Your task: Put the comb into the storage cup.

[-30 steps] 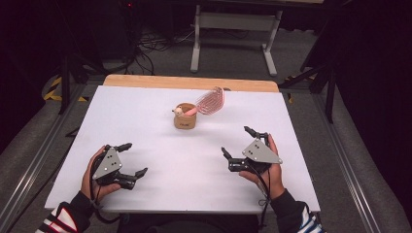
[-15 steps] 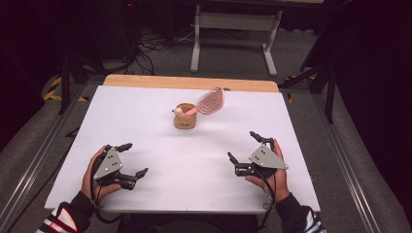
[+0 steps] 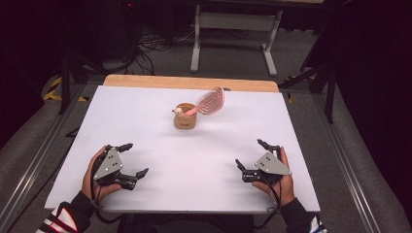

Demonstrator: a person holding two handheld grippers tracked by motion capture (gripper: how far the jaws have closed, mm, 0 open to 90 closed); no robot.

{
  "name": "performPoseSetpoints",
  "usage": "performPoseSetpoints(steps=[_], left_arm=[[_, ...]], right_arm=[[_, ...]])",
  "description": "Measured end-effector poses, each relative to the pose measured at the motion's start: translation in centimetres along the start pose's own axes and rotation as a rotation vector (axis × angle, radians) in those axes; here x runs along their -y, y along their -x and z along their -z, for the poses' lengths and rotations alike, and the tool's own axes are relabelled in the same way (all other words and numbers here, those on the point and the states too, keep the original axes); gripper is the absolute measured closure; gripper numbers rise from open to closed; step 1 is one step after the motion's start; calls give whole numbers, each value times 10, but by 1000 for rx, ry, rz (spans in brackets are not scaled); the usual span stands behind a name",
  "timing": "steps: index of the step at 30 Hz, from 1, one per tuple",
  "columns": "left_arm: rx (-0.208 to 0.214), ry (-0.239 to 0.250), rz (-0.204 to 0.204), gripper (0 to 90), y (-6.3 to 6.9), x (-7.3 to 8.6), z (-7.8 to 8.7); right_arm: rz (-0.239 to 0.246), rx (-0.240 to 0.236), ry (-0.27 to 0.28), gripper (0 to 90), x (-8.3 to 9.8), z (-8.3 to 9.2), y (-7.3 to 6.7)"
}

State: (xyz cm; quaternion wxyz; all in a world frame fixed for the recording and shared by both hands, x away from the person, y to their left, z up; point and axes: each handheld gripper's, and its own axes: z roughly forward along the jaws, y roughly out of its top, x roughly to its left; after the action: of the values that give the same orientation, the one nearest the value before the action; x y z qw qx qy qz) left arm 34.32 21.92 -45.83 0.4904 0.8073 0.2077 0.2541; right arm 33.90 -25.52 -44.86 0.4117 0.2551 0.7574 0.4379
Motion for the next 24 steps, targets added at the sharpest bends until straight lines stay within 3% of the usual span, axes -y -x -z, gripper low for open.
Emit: performPoseSetpoints(steps=[3, 12, 24], left_arm=[[-3, 4, 1, 52, 0, 0, 0], [-5, 2, 7, 52, -3, 0, -1], [-12, -4, -2, 49, -1, 1, -1]], right_arm=[[-38, -4, 5, 47, 7, 3, 3], [-61, -1, -10, 47, 17, 8, 6], [-54, 11, -2, 47, 14, 9, 6]])
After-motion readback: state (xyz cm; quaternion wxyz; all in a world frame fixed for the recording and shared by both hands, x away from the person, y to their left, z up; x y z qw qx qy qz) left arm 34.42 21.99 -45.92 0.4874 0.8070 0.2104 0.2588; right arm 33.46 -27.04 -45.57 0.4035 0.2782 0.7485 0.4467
